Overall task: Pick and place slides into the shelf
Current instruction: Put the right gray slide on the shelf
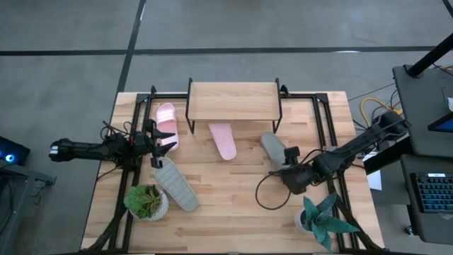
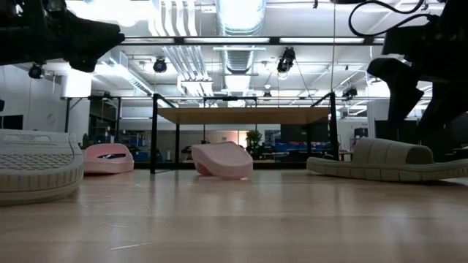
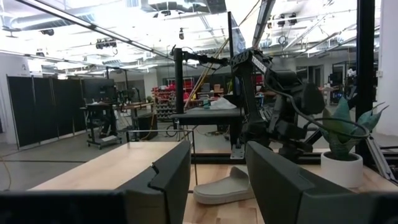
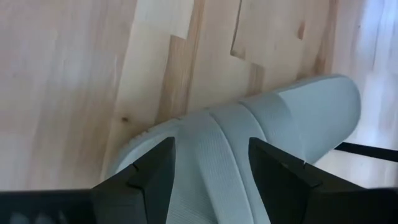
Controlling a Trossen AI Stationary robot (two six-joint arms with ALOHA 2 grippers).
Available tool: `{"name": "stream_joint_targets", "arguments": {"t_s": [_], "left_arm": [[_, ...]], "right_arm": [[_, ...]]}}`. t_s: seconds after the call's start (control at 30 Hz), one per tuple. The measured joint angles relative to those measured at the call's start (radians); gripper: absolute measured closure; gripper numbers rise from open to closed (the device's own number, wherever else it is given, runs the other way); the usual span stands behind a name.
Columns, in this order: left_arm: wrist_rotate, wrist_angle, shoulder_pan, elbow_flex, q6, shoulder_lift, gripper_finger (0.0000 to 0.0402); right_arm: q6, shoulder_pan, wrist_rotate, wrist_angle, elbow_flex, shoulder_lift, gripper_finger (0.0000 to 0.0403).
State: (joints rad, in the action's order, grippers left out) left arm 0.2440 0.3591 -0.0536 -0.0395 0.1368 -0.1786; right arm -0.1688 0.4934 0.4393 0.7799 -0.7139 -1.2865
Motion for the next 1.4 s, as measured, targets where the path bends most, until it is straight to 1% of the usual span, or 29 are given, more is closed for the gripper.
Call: {"name": "stream_joint_targets", "arguments": {"t_s": [0.17, 0.33, 0.43, 0.53, 0.63, 0.83, 0.93, 1.07, 1.17, 1.27, 1.4], "left_arm": [[0.000, 0.000, 0.000, 0.000, 0.000, -0.006, 0.0260], [0.000, -0.001, 0.000, 0.000, 0.000, -0.013, 0.0260], [0.000, -0.002, 0.000, 0.000, 0.000, -0.020, 0.0260], [0.000, -0.002, 0.000, 0.000, 0.000, -0.029, 0.0260], [0.000, 0.000, 0.000, 0.000, 0.000, -0.037, 0.0260], [0.000, -0.001, 0.000, 0.000, -0.001, -0.037, 0.0260], [0.000, 0.000, 0.000, 0.000, -0.001, -0.038, 0.0260], [0.000, -0.001, 0.000, 0.000, -0.001, -0.044, 0.0260], [-0.001, -0.002, 0.000, 0.000, -0.001, -0.048, 0.0260], [0.000, -0.001, 0.000, 0.000, -0.001, -0.050, 0.0260], [-0.001, -0.001, 0.000, 0.000, 0.000, -0.050, 0.0260]], "right_arm": [[-0.008, 0.007, 0.014, 0.002, 0.000, -0.030, 0.0209], [-0.017, 0.025, 0.041, 0.005, 0.001, -0.094, 0.0209], [-0.035, 0.041, 0.090, 0.013, 0.000, -0.139, 0.0209], [-0.077, 0.056, 0.173, 0.036, -0.009, -0.183, 0.0209], [-0.107, 0.066, 0.222, 0.050, -0.011, -0.216, 0.0209], [-0.123, 0.068, 0.252, 0.051, -0.012, -0.265, 0.0210], [-0.164, 0.068, 0.285, 0.055, -0.012, -0.288, 0.0218], [-0.241, 0.068, 0.320, 0.069, -0.012, -0.305, 0.0241], [-0.264, 0.068, 0.325, 0.083, -0.013, -0.307, 0.0266], [-0.276, 0.068, 0.324, 0.096, -0.013, -0.306, 0.0303], [-0.284, 0.067, 0.306, 0.106, -0.013, -0.306, 0.0367]]}}
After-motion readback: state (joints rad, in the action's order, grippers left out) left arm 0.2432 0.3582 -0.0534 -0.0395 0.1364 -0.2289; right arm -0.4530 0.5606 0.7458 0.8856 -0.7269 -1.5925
